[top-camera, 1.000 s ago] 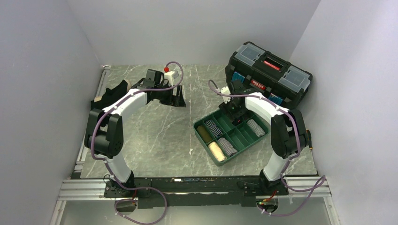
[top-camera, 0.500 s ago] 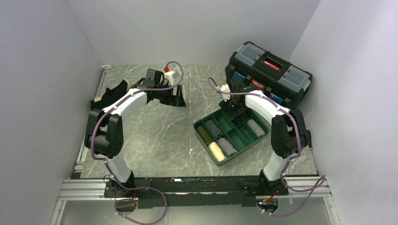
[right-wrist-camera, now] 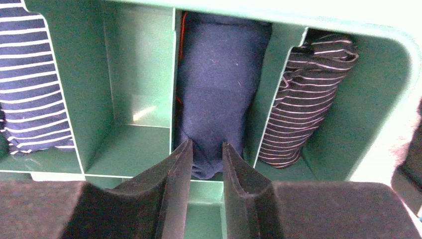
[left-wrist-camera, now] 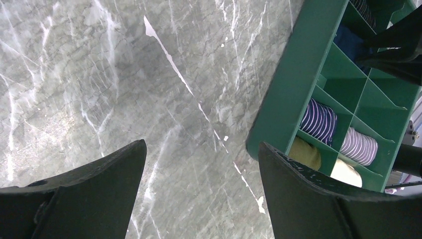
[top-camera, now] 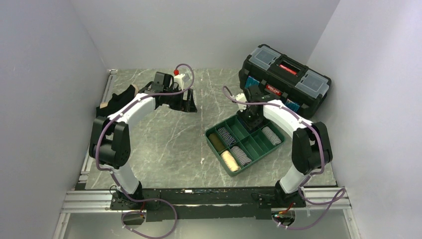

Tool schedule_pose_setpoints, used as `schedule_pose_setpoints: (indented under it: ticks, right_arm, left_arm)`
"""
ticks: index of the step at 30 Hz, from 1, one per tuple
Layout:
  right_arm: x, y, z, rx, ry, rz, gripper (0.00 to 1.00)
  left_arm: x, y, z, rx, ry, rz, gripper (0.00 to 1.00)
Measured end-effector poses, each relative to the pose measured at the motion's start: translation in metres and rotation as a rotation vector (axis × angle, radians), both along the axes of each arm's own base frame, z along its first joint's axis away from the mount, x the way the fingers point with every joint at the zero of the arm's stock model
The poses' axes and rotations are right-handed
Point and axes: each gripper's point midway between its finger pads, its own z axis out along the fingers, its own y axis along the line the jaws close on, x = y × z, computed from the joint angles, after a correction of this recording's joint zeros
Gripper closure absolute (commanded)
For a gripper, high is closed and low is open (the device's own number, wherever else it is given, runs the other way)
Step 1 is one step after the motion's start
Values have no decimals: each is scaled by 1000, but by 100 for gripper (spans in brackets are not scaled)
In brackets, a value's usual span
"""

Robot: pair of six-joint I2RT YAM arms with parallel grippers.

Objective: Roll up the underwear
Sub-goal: Place the underwear in the storage box, then reset both arms

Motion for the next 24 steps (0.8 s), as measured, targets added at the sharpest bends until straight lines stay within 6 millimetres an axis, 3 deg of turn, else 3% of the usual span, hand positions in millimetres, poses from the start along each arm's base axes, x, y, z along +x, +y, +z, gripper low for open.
schedule_pose_setpoints:
  ticks: [9, 15, 19, 24]
  right_arm:
    - [-10, -3, -18, -7, 24, 4, 74]
    - [-9, -2, -13, -1, 22, 6, 67]
    - [-1, 0, 7, 14, -16, 1, 54]
    - [17, -1, 68, 65, -190, -19, 36]
  left_arm:
    - [0, 1, 4, 0, -11, 3, 12]
    - [2, 7, 10, 17, -38, 12, 10]
    - [3, 16, 20, 40, -70, 22, 10]
    - [12, 40, 40, 79, -142, 55, 8]
